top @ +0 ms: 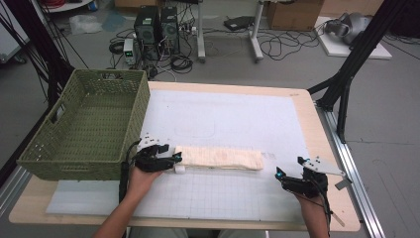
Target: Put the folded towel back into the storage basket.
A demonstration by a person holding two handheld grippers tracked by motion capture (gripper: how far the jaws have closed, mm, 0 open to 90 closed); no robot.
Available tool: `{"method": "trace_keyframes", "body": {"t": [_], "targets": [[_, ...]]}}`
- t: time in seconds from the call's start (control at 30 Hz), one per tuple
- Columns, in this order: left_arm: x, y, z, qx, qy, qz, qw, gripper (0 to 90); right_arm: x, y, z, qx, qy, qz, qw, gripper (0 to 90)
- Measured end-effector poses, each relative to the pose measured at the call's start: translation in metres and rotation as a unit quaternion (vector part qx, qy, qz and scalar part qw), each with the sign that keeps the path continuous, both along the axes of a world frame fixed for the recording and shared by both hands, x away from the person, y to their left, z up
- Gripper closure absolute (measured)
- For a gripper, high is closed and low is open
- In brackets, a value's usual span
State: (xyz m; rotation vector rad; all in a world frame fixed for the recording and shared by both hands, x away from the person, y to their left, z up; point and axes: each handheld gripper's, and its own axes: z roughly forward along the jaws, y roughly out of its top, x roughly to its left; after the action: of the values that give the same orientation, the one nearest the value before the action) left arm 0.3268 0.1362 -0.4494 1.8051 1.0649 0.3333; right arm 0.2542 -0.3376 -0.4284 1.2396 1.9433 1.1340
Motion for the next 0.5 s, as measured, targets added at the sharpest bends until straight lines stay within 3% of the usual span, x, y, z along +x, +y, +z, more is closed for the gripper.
{"method": "trace_keyframes", "body": {"t": [0.23, 0.33, 0.5], "targets": [[0.003, -0.01, -0.003, 0.051, 0.019, 0.011, 0.9984, 41.5, 0.0, 0.0, -0.001, 0.002, 0.003, -0.003, 1.0, 12.0], [0.002, -0.016, -0.003, 0.082, 0.012, 0.015, 0.9965, 42.5, 0.0, 0.001, -0.002, 0.0, 0.005, -0.001, 1.0, 12.0], [0.001, -0.018, -0.003, 0.09, 0.007, 0.009, 0.9958, 46.2, 0.0, 0.002, -0.001, -0.003, 0.002, 0.003, 1.0, 12.0]]}}
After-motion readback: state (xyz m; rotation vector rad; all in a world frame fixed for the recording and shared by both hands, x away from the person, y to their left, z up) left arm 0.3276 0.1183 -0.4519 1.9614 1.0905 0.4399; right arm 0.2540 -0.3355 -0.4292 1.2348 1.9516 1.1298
